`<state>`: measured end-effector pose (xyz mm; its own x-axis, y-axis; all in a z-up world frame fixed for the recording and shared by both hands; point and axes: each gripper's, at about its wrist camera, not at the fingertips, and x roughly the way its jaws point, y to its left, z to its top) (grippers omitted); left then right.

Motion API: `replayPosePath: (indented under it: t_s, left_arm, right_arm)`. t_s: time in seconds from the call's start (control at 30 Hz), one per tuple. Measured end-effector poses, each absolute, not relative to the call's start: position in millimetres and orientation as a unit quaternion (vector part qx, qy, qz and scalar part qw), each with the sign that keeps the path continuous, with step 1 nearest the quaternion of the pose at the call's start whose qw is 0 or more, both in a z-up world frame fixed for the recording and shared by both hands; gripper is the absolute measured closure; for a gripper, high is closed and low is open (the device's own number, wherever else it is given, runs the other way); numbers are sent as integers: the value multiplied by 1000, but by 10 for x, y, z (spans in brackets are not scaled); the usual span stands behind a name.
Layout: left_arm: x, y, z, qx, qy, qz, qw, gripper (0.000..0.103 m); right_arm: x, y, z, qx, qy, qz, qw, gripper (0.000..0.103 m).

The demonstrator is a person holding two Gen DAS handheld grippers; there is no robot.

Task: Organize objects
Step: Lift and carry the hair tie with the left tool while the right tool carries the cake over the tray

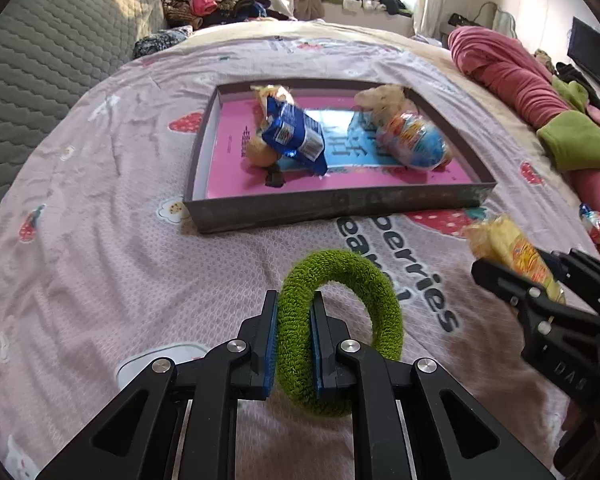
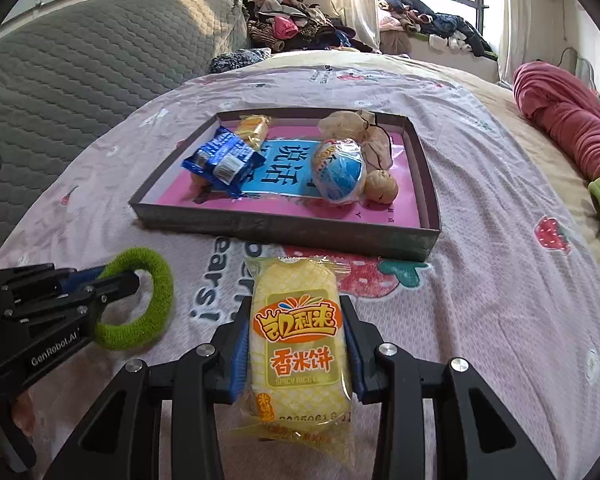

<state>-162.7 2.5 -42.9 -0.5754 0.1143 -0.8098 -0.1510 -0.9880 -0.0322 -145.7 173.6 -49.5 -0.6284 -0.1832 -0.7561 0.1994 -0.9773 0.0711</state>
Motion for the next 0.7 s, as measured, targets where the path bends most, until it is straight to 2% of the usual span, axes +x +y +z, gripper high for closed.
replayPosePath:
  t_s: [0.7]
  left_arm:
    - [-1063, 82, 437, -393, 30, 916, 70, 89]
  right_arm:
    - [-905, 1637, 277, 351, 18, -929, 116, 63]
